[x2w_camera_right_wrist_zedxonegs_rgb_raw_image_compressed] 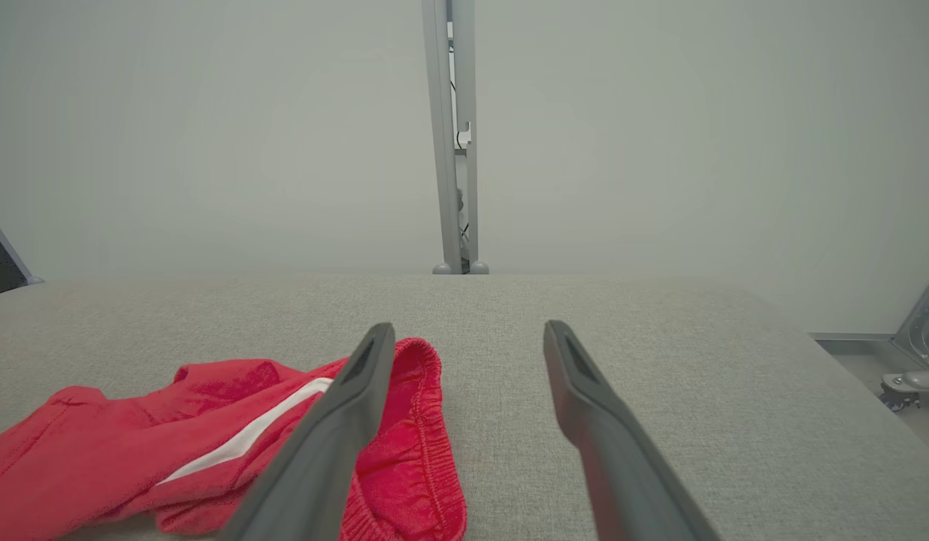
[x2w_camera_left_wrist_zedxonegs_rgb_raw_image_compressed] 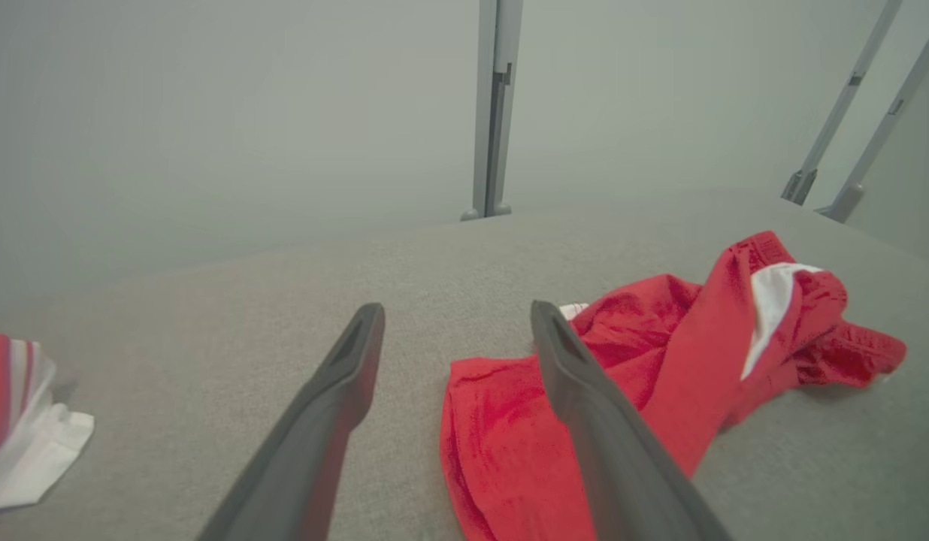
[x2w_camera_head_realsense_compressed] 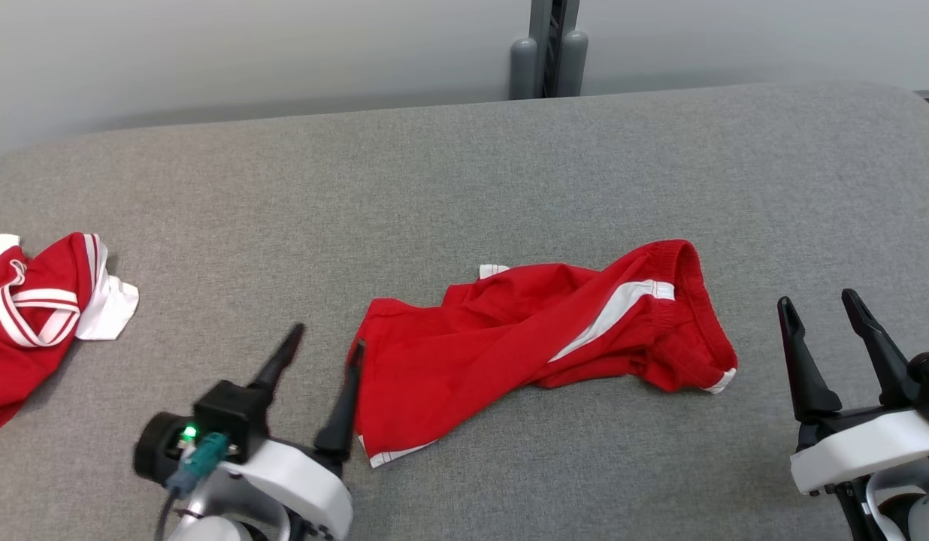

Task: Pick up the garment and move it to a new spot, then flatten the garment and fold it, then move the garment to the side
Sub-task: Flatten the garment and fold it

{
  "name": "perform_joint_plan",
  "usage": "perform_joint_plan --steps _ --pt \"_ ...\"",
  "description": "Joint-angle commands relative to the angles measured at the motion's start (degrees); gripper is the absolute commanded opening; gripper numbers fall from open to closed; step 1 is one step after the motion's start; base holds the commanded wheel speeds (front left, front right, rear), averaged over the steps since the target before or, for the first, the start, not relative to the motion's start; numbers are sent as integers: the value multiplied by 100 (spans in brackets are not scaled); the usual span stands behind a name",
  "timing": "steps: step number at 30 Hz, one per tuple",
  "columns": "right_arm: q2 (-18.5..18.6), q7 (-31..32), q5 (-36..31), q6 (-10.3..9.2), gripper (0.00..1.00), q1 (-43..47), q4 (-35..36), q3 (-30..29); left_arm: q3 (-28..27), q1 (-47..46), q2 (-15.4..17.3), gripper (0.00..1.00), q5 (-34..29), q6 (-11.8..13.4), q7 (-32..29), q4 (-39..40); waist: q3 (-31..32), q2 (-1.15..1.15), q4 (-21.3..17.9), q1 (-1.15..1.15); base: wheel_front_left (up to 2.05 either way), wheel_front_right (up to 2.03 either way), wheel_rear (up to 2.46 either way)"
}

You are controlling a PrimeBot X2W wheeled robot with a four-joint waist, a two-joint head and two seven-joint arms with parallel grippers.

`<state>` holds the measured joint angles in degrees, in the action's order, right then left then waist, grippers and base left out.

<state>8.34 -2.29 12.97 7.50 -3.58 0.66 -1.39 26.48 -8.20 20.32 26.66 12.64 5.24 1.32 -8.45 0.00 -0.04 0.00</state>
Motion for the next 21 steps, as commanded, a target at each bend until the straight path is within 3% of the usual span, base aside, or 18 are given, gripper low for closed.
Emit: perform_joint_plan --steps 1,6,16,17,18,19,21 --pt "19 30 -52 -2 100 -17 8 6 175 5 -20 100 -40 -113 -173 11 -50 0 5 0 0 0 0" --pt "-18 59 -25 -2 100 -60 -8 67 864 131 -132 100 1 -431 -849 -130 -226 0 -23 0 0 0 0" --pt "-22 -25 57 -2 100 -209 -62 142 1264 -254 -162 100 -178 -711 -1116 -1045 -487 0 -91 0 0 0 0" --pt "-16 -27 62 -2 100 -228 -65 136 1287 -323 -163 86 -202 -749 -1093 -1111 -506 0 -96 0 0 0 0" --pt "-9 -29 66 -2 100 -246 -68 129 1304 -381 -145 49 -223 -782 -1085 -1185 -519 0 -95 0 0 0 0" --pt "-5 -37 69 -2 100 -259 -67 122 1312 -419 -132 0 -231 -821 -1070 -1245 -532 0 -97 0 0 0 0" --pt "-6 -46 67 -2 100 -280 -62 98 1336 -528 -97 0 -270 -896 -1040 -1321 -564 0 -100 0 0 0 0"
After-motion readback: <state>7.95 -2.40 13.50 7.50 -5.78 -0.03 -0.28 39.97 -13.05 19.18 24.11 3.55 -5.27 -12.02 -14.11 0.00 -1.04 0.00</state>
